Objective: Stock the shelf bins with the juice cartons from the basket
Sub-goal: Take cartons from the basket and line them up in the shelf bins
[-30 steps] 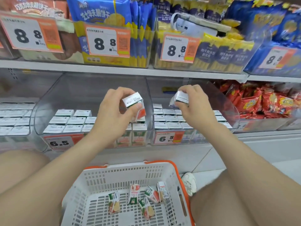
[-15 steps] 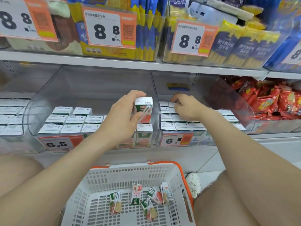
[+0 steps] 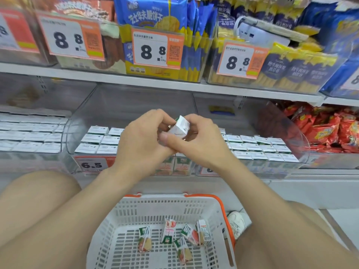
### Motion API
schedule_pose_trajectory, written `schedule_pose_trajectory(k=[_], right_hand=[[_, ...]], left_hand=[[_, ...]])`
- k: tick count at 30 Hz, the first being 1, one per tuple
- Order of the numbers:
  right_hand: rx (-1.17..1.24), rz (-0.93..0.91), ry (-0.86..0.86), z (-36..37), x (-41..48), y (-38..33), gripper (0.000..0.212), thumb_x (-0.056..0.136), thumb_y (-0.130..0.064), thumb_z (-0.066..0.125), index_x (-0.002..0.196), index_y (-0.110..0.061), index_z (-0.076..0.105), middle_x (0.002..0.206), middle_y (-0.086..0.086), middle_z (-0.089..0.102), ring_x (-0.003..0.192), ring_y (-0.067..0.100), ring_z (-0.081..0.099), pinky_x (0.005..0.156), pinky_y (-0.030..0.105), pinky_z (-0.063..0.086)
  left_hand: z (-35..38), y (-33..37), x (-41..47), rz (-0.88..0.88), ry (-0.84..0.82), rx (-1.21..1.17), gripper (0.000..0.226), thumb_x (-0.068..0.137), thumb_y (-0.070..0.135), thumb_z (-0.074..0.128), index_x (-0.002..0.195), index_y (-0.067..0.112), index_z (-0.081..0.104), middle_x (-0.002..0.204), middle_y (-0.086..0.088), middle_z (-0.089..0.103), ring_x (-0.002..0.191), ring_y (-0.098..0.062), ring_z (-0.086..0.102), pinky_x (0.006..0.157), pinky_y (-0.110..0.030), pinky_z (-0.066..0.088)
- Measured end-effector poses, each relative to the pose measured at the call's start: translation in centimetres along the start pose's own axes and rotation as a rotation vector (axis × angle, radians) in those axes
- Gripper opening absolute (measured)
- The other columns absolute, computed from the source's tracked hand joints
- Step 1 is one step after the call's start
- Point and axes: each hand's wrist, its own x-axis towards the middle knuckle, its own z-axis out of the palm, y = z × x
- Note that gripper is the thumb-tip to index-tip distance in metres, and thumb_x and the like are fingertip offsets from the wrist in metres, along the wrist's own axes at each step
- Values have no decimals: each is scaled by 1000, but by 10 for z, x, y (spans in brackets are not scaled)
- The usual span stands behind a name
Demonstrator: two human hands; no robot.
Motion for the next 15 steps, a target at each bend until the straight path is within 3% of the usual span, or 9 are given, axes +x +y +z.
schedule_pose_trajectory(k=[3,5,8,11,15], right_hand=[[32,-34,-29,13,5,2,28,82,-33,82,106,-31,69,89,-4,77,79,13,73,69,43,62],[79,-8,-85,16,7,4,47,82,-20,77,123,-34,61,95,-3,76,80,9,73,69,37,61],[208,59,-131,27,7,1,58,85,-16,83,133,-30,55,100,-1,79,90,10,76,78,34,64],[400,92,-85,50,10,-7,45,88,-16,84,128,-22,64,106,1,81,99,19,78,90,47,64],[439,-21,2,91,9,-20,26,94,-14,78,119,-17,72,105,-1,81,100,17,77,88,44,64]], left_hand=[[-14,-14,-2,91,-107,107,48,71,33,91,109,27,63,106,12,56,93,-14,58,75,-42,53],[-26,-27,-5,50,-183,156,61,69,39,91,119,32,58,117,13,52,106,-15,57,85,-39,52],[-45,-41,-10,12,-198,224,45,70,41,78,110,37,57,104,14,59,96,-12,62,79,-44,54],[-67,-45,-13,3,-138,270,38,72,40,78,105,34,59,97,14,62,90,-10,62,77,-45,53],[-99,-59,-19,6,-95,357,39,73,42,78,108,35,61,99,15,63,94,-15,57,82,-45,49]])
